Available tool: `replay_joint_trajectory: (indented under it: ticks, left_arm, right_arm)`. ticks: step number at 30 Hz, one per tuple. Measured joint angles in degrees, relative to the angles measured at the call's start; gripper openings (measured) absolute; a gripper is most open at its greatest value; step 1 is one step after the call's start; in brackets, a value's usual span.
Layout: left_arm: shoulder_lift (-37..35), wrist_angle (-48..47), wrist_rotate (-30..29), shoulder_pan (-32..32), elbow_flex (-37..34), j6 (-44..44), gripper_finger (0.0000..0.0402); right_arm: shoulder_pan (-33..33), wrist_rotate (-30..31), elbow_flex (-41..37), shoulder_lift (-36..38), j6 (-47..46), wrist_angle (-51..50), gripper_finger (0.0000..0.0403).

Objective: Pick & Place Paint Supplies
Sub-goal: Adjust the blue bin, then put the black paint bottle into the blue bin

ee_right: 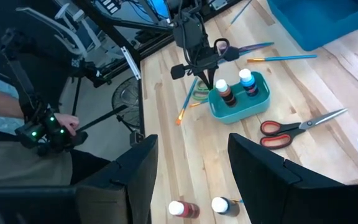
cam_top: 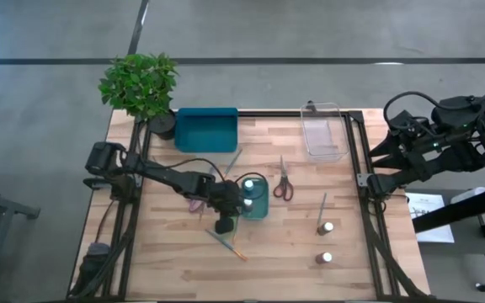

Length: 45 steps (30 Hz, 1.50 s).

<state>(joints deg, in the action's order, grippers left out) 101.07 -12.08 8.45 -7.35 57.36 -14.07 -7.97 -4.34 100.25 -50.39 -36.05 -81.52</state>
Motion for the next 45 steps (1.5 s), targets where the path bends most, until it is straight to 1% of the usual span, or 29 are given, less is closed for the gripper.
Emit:
replay_joint_trajectory:
  ticks: [10, 14, 17, 23, 25, 27, 28, 30, 32, 35, 38, 41, 43, 45]
  left_arm:
    - [-0.01, -1.13, 0.58, 0.00, 0.00, -1.00, 0.0003]
    - [-1.05, -4.22, 3.77, 0.00, 0.00, -1.00, 0.0003]
    - [-2.94, -10.08, 7.43, -0.08, 0.02, 0.38, 0.0003]
    - [-9.66, -26.95, 16.83, -1.39, -0.03, 7.57, 0.0003]
    - [-13.51, -28.66, 19.91, -1.85, -0.49, 8.29, 0.0003]
    - [-18.33, -27.56, 22.48, -2.18, -1.38, 7.27, 0.0003]
    - [-21.03, -26.35, 22.73, -2.22, -1.84, 6.30, 0.0003]
    - [-26.46, -23.13, 22.51, -2.27, -2.97, 4.48, 0.0003]
    - [-31.75, -19.32, 20.43, -2.27, -4.24, 2.65, 0.0003]
    - [-38.86, -11.65, 14.31, -2.31, -6.29, -0.82, 0.0003]
    - [-44.03, -4.35, 8.15, -2.29, -7.76, -2.32, 0.0003]
    - [-47.34, -1.70, 3.83, -2.29, -7.64, -2.50, 0.0010]
    - [-48.86, -1.85, 1.18, -2.29, -7.06, -2.48, 0.0023]
    - [-50.22, -2.05, -0.69, -2.29, -6.40, -2.46, 0.0039]
  right_arm:
    - [0.00, -0.08, 0.00, 0.00, 0.00, 0.00, 0.0192]
    - [-0.01, -0.18, 0.00, 0.02, -0.03, 0.00, 0.0192]
    - [0.00, -0.21, 0.00, 0.02, -0.13, 0.00, 0.0192]
    - [0.00, -0.43, 0.00, 0.00, 0.00, 0.00, 0.0192]
    - [0.00, -0.55, 0.00, 0.00, 0.00, 0.38, 0.0192]
    - [-0.02, -0.89, 0.00, 0.00, 0.01, 2.20, 0.0192]
    - [0.00, -1.16, 0.00, -0.06, 0.06, 3.09, 0.0192]
    - [-0.01, -1.45, 0.00, -0.70, 0.52, 4.56, 0.0192]
    - [-0.02, -1.43, -0.03, -1.64, 1.90, 4.34, 0.0192]
    - [0.00, 0.16, -0.78, -3.74, 5.93, 4.15, 0.0192]
    - [0.00, 1.47, -1.76, -5.94, 9.12, 4.26, 0.0192]
    - [0.00, 1.35, -2.35, -8.69, 9.17, 4.05, 0.0192]
    - [-0.02, -0.32, -2.99, -10.44, 6.83, 3.98, 0.0192]
    - [-0.02, -4.87, -3.85, -12.52, 3.60, 3.69, 0.0192]
